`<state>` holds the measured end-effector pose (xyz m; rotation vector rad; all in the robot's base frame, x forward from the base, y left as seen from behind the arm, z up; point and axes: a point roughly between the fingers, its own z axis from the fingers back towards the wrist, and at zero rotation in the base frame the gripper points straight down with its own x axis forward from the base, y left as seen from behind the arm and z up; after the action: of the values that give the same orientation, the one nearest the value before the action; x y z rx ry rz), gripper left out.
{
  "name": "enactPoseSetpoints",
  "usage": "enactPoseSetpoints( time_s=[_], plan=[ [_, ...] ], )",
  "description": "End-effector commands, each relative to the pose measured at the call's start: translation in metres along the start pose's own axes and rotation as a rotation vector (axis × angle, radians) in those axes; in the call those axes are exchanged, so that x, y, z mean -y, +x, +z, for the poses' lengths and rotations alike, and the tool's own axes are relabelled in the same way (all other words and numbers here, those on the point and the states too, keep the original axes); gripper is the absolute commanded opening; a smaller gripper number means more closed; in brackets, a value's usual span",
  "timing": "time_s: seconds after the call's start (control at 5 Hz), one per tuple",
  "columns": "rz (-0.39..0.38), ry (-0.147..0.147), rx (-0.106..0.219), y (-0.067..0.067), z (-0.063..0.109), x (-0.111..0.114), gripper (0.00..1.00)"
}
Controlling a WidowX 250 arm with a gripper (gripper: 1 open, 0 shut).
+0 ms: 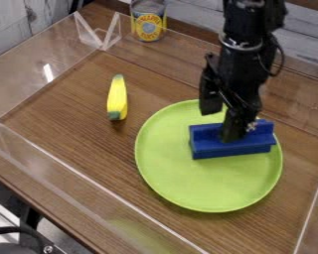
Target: Put the blue object in the green plate
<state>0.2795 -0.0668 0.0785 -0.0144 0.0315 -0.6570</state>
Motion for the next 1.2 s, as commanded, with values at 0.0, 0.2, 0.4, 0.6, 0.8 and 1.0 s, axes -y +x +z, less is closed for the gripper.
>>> enactPoseSetpoints(
  time_s=[0.0, 0.2, 0.4, 0.6, 0.8, 1.0],
  plan=[
    [-0.065, 0.024, 0.043, 0.006, 0.002, 0.002, 1.00],
    [-0.104, 0.028, 0.053, 0.006, -0.004, 0.004, 1.00],
    [-0.125, 0.032, 0.067, 0.007, -0.008, 0.005, 1.00],
    [-0.148, 0.036, 0.079, 0.008, -0.011, 0.005, 1.00],
    [-0.162, 0.041, 0.091, 0.008, -0.014, 0.005, 1.00],
    [-0.171, 0.046, 0.100, 0.009, -0.018, 0.005, 1.00]
  ],
)
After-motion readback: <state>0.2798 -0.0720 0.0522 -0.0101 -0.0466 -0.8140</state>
